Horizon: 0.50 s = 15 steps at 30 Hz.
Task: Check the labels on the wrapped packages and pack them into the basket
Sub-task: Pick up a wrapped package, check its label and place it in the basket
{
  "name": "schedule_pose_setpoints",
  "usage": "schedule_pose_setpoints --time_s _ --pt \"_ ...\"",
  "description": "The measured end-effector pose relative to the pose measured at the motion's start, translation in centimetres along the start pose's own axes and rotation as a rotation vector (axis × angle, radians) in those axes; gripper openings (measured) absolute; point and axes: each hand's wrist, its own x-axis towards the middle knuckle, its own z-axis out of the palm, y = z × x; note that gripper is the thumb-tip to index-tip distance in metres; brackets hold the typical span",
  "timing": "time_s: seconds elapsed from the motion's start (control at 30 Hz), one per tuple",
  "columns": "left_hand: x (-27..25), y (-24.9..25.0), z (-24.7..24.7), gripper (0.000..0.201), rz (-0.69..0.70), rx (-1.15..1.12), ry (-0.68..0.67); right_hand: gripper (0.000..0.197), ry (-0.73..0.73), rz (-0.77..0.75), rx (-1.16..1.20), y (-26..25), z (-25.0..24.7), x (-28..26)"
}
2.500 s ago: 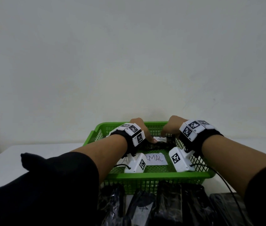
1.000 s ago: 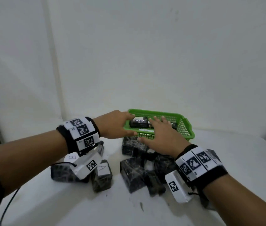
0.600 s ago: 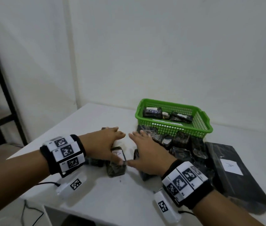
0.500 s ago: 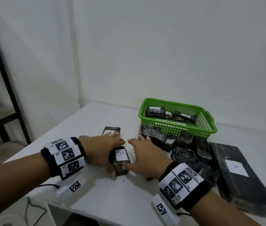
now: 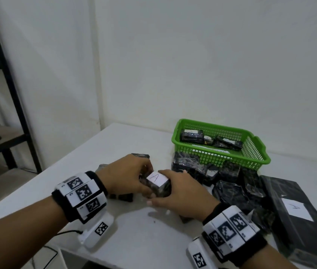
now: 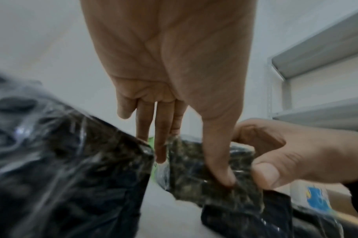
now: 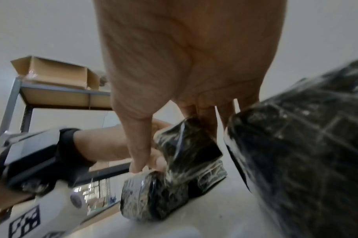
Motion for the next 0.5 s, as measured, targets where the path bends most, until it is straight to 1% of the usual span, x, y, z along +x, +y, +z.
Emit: schedule_pose_setpoints --time_s 0.07,0.13,0.2,0.27,0.3,0.37,0.4,0.47,0.5 --pt "0.2 0.4 -0.1 0.052 -0.008 -0.165 0.084 0.081 0.091 0.001 0.093 0.8 -1.0 -0.4" --pt "0.7 0.9 0.0 0.050 0.016 -0.381 0.120 0.075 0.166 0.027 0.224 1.7 -2.4 -0.8" --pt "1.5 1.7 0.5 0.049 0.048 -0.648 0.097 0.065 0.210 0.054 0.376 2.7 -3.8 -1.2" --pt "2.4 2.9 1.2 0.047 0.080 -0.900 0.070 0.061 0.263 0.056 0.466 3.8 -5.2 -1.5" --pt "2.9 3.5 1.6 0.043 0.098 -0.988 0.076 0.059 0.293 0.049 0.510 4.2 -5.9 -1.7" --pt "4.1 4.9 2.3 0.035 0.118 -1.081 0.130 0.057 0.362 0.046 0.620 5.1 -7.0 -2.2" --pt "4.7 5.5 2.7 0.033 0.120 -1.107 0.161 0.059 0.391 0.048 0.668 5.7 -7.4 -2.4" --pt "5.7 6.7 3.4 0.029 0.123 -1.134 0.197 0.062 0.434 0.065 0.708 6.8 -7.8 -2.7" --pt "6.2 7.3 3.7 0.030 0.127 -1.152 0.193 0.059 0.459 0.075 0.715 7.3 -7.9 -2.7"
